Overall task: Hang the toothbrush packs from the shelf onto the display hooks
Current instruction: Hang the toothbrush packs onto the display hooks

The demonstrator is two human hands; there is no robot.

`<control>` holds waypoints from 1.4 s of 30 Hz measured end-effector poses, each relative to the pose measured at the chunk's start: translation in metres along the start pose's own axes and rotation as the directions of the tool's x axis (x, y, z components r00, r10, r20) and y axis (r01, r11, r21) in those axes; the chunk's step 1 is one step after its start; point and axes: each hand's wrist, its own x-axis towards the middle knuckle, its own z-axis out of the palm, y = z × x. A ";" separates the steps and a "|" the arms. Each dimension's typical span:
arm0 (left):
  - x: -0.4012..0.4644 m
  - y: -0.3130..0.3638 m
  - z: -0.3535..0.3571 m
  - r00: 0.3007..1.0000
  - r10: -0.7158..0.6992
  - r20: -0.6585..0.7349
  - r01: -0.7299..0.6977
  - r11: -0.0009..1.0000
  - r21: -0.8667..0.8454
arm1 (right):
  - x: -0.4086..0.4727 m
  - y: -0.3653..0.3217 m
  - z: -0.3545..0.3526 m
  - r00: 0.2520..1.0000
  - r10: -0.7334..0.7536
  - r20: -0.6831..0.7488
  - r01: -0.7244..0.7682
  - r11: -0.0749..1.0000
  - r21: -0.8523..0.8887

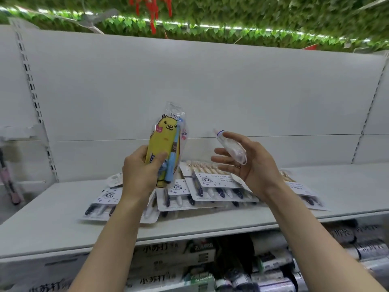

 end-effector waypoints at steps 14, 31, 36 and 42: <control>-0.133 0.047 -0.054 0.978 -0.200 -0.052 0.180 0.947 -0.266 | -0.098 0.009 0.049 0.974 -0.201 -0.102 0.150 0.915 -0.375; -0.205 0.059 -0.348 0.933 -0.272 -0.234 0.190 0.927 -0.323 | -0.181 0.085 0.346 0.968 -0.078 0.237 0.130 0.968 -0.214; -0.213 0.052 -0.495 0.901 -0.269 -0.340 0.172 0.942 -0.290 | -0.205 0.132 0.493 0.958 0.063 0.280 0.008 0.969 -0.247; -0.222 0.042 -0.620 0.869 -0.294 -0.397 0.188 0.940 -0.284 | -0.227 0.173 0.618 0.919 0.141 0.369 -0.103 0.987 -0.121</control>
